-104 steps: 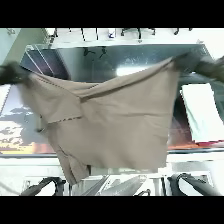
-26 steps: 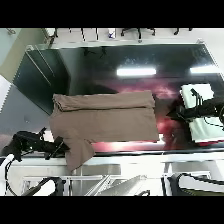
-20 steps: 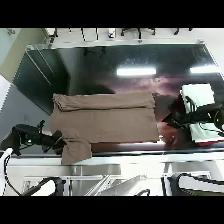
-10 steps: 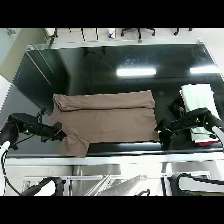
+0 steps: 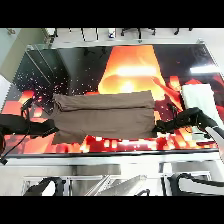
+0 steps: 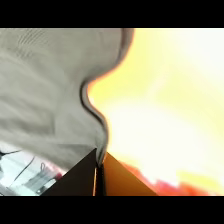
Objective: Fold the shirts.
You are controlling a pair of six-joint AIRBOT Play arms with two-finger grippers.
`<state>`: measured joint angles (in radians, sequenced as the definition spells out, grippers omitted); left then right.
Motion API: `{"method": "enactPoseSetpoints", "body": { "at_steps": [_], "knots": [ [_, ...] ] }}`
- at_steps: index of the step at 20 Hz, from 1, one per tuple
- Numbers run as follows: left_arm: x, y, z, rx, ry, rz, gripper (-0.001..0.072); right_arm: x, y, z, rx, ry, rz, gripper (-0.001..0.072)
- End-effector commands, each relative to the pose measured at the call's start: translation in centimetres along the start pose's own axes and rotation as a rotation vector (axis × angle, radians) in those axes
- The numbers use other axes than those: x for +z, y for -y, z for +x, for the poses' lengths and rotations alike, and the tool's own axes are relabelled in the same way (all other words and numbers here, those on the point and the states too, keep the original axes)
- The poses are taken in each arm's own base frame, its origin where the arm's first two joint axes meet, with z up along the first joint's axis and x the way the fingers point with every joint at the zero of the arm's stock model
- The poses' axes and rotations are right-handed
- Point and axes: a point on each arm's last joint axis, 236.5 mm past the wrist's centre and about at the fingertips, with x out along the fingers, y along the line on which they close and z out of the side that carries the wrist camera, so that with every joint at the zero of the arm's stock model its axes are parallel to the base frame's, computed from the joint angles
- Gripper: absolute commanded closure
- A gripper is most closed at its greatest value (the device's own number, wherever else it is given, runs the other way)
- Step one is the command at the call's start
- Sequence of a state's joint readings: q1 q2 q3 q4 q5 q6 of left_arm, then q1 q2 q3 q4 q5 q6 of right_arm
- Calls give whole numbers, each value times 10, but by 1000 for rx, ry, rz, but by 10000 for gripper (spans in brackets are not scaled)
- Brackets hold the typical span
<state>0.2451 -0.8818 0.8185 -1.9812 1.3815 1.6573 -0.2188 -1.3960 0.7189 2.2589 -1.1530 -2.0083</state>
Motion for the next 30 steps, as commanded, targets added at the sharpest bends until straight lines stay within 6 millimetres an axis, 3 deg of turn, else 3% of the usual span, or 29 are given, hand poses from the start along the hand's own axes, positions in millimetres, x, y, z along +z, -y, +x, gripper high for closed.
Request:
{"method": "enactPoseSetpoints", "body": {
  "at_steps": [1,4,7,9,12,15,17,20,23,26,27,28,29,30],
  "knots": [
    [-23,-29,-35,179,39,29,685,-17,27,-27,-183,-10,80,690],
    [-23,-23,-57,195,148,64,685,-28,20,-39,-203,18,98,691],
    [-18,-18,-57,190,172,90,685,-23,5,-38,-142,51,79,691],
    [6,-6,-49,175,195,137,685,7,-13,-44,-79,162,31,690],
    [63,24,-33,151,229,218,685,68,-52,-68,49,369,-41,690],
    [112,31,-9,155,186,213,685,113,-64,-79,55,467,-78,689],
    [134,24,14,174,137,197,685,137,-63,-72,40,480,-86,689],
    [151,8,55,201,57,175,685,156,-49,-39,18,441,-59,689],
    [158,-10,90,231,-7,152,685,156,-29,-5,4,372,-28,689],
    [164,-16,113,231,-54,139,680,154,-23,0,-3,352,-35,687],
    [165,-15,117,225,-66,134,499,154,-28,-5,8,350,-44,678],
    [165,-11,119,206,-81,125,123,154,-33,-14,22,344,-57,522],
    [165,-7,118,193,-94,116,4,156,-36,-24,27,344,-74,247],
    [165,-4,113,187,-109,114,4,160,-35,-35,16,348,-93,164]
  ]
}}
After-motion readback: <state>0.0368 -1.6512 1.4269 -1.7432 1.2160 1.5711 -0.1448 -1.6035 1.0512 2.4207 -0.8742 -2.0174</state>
